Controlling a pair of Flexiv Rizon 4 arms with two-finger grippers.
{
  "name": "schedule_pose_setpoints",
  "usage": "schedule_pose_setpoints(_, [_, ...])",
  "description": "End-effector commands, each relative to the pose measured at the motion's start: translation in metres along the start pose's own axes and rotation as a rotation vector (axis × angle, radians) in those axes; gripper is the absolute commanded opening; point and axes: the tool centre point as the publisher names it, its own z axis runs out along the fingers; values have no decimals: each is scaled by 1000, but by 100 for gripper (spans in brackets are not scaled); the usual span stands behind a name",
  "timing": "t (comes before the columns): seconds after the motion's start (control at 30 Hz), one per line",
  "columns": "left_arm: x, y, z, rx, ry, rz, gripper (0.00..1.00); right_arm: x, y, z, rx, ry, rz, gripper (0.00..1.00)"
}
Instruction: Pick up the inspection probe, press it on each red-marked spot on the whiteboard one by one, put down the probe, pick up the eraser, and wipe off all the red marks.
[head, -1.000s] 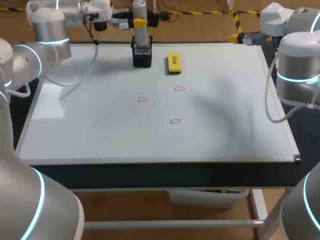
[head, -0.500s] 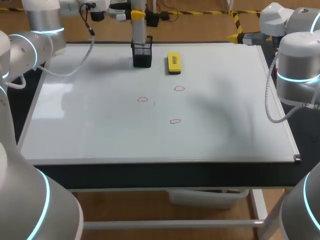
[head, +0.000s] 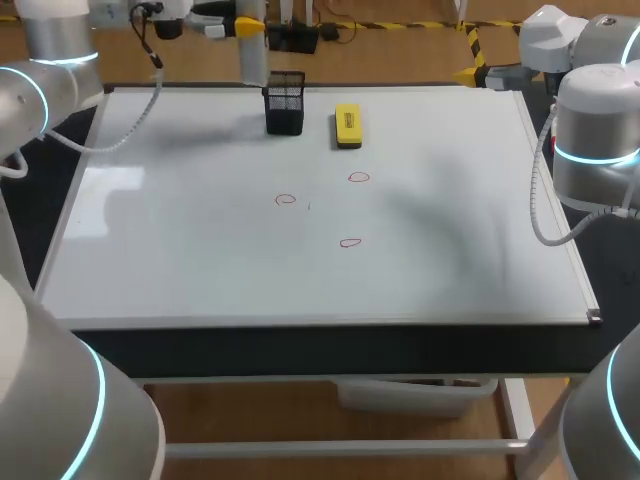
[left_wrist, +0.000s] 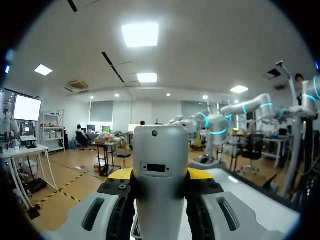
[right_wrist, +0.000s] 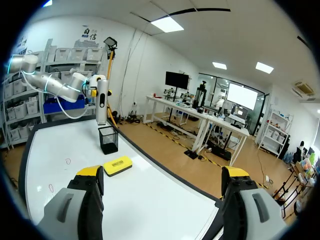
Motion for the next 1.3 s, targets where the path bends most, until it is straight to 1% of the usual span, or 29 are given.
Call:
schedule_pose_setpoints(0.03, [10, 0, -14, 1, -24, 7, 0, 0, 0, 0, 2, 1, 0, 100])
schedule_pose_setpoints(0.27, [17, 5, -35, 6, -86, 9, 0, 0, 0, 0, 2, 1, 0, 100])
schedule_pose_setpoints(0.77, [30, 22, -75, 16, -211, 9, 0, 0, 0, 0, 2, 1, 0, 100])
schedule_pose_setpoints(1.03, [37, 27, -89, 17, -269, 18, 0, 0, 0, 0, 2, 1, 0, 100])
schedule_pose_setpoints(1.3, [40, 34, -101, 11, -307, 5, 0, 0, 0, 0, 2, 1, 0, 100])
